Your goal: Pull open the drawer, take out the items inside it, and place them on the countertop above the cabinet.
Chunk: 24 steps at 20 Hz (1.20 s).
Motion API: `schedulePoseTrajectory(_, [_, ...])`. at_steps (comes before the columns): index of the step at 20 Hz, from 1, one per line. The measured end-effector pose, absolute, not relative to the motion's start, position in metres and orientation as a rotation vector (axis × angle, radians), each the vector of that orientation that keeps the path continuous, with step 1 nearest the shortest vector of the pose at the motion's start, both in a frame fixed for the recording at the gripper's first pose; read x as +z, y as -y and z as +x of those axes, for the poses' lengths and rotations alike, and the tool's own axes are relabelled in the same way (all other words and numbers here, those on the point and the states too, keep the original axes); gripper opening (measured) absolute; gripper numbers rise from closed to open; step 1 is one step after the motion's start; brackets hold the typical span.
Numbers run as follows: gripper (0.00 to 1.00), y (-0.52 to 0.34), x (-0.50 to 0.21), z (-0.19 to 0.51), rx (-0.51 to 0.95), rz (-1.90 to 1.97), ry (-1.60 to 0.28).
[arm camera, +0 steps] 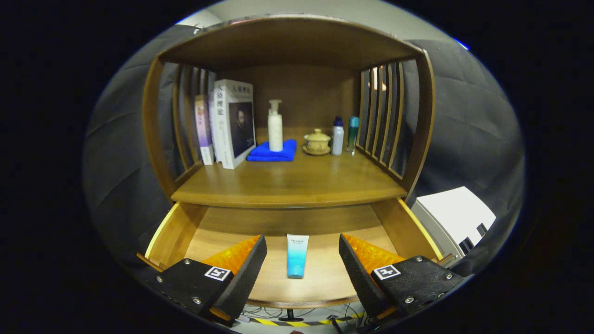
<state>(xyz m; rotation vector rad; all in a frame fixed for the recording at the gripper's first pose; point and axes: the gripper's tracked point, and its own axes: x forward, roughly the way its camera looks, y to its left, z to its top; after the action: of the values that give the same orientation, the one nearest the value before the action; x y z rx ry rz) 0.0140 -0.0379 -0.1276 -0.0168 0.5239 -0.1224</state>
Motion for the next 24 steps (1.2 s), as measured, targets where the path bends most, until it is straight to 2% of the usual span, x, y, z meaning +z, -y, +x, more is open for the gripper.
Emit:
schedulePoseTrajectory(6, [0.96,0.037,-0.187,0.041,-0.170,0.096,-0.786])
schedulePoseTrajectory(17, [0.95,0.038,-0.262,0.048,-0.216,0.113,-1.101])
schedulePoseTrajectory(21, [0.89,0.025,-0.272,0.051,-0.198,0.127,-1.140])
schedulePoseTrajectory(24, [0.76,0.026,-0.283,0.047,-0.193,0.098,-1.179])
